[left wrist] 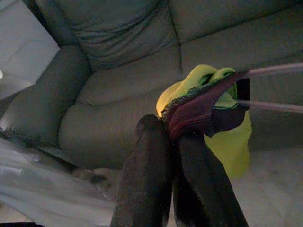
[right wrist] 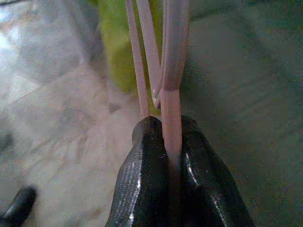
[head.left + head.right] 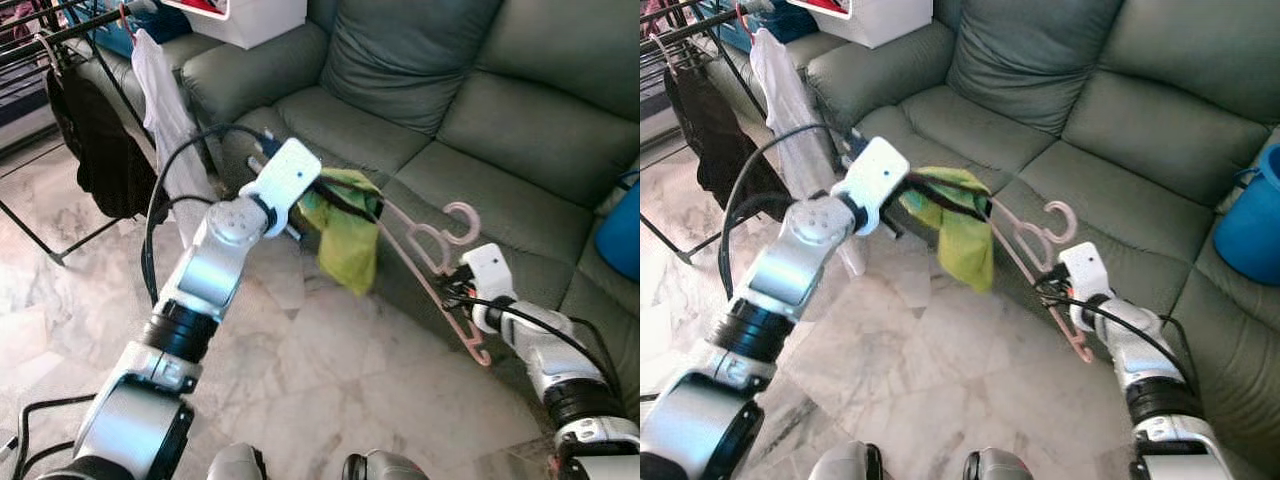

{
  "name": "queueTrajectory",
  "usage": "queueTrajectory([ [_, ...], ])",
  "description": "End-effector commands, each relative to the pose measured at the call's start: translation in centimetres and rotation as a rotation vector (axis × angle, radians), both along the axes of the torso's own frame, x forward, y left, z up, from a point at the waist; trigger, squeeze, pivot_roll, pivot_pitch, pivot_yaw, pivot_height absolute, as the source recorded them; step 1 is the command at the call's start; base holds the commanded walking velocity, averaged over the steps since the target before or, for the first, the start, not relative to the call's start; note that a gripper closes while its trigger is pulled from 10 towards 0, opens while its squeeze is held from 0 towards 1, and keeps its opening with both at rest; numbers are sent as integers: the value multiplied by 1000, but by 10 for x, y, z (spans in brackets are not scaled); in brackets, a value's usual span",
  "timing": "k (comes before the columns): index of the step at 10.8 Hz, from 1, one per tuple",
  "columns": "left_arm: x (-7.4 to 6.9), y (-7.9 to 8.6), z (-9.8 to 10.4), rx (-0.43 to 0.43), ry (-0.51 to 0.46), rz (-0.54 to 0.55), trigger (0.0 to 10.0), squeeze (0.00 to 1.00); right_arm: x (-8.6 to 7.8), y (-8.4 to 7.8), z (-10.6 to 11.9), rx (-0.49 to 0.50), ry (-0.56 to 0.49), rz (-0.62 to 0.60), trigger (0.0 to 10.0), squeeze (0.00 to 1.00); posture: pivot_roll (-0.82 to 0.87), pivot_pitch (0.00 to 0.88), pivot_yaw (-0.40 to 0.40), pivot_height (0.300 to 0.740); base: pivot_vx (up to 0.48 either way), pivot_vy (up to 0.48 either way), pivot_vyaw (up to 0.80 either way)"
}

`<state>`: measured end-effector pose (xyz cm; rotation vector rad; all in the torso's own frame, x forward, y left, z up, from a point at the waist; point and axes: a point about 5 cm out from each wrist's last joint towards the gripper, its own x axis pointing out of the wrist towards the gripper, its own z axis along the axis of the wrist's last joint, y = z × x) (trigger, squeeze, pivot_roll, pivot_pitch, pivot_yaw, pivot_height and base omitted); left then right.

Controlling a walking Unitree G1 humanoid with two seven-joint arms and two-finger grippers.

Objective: Hang hanger

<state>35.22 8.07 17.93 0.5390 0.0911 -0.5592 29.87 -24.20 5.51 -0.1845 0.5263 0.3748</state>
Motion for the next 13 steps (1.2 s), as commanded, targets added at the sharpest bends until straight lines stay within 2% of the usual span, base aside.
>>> queueTrajectory([
  [1, -1, 2, 4, -2, -14, -11, 10000, 0, -15, -14, -13, -29, 96, -17, 10000, 0, -106, 83, -2, 740, 0, 0, 0],
  [2, -1, -1, 8, -31, -7, -16, 10000, 0, -26, -23, -25, 8, 171, -88, 10000, 0, -105, 85, -7, 740, 0, 0, 0],
  [3, -1, -2, 9, -39, -8, -17, 10000, 0, -29, -30, -27, 11, 165, -158, 10000, 0, -106, 86, -8, 740, 0, 0, 0],
  [4, -2, -1, 4, -26, 4, -25, 10000, 0, -17, -34, -12, -1, 9, -239, 10000, 0, -111, 87, -2, 740, 0, 0, 0],
  [5, -4, -1, -4, -10, 22, -24, 10000, 0, -4, -28, 4, 69, -83, -270, 10000, 0, -112, 87, 2, 740, 0, 0, 0],
  [6, -6, -1, -11, -13, 49, -24, 10000, 0, 3, -22, 12, 69, -126, -261, 10000, 0, -108, 87, -1, 740, 0, 0, 0],
  [7, -7, 3, -18, 45, 38, -18, 10000, 0, 10, -19, 19, 73, -165, -271, 10000, 0, -106, 87, -7, 740, 0, 0, 0],
  [8, -9, 3, -18, 36, 23, -24, 10000, 0, 14, -18, 25, 81, -199, -284, 10000, 0, -105, 86, -9, 740, 0, 0, 0],
  [9, -19, -14, -4, 7, -133, -146, 10000, 0, 21, -18, 34, 107, -274, -358, 10000, 0, -103, 87, -13, 740, 0, 0, 0],
  [10, -43, -41, 5, -103, -175, -353, 10000, 0, 31, -16, 42, 206, -316, -462, 10000, 0, -104, 86, -14, 740, 0, 0, 0],
  [11, -59, -54, -1, -97, -162, -464, 10000, 0, 41, -6, 52, 284, -353, -485, 10000, 0, -103, 85, -13, 740, 0, 0, 0],
  [12, -69, -62, -16, -48, -136, -526, 10000, 0, 51, 12, 68, 393, -387, -464, 10000, 0, -103, 85, -13, 740, 0, 0, 0],
  [13, -74, -62, -34, 1, -112, -541, 10000, 0, 60, 42, 87, 498, -407, -343, 10000, 0, -97, 82, -12, 740, 0, 0, 0],
])
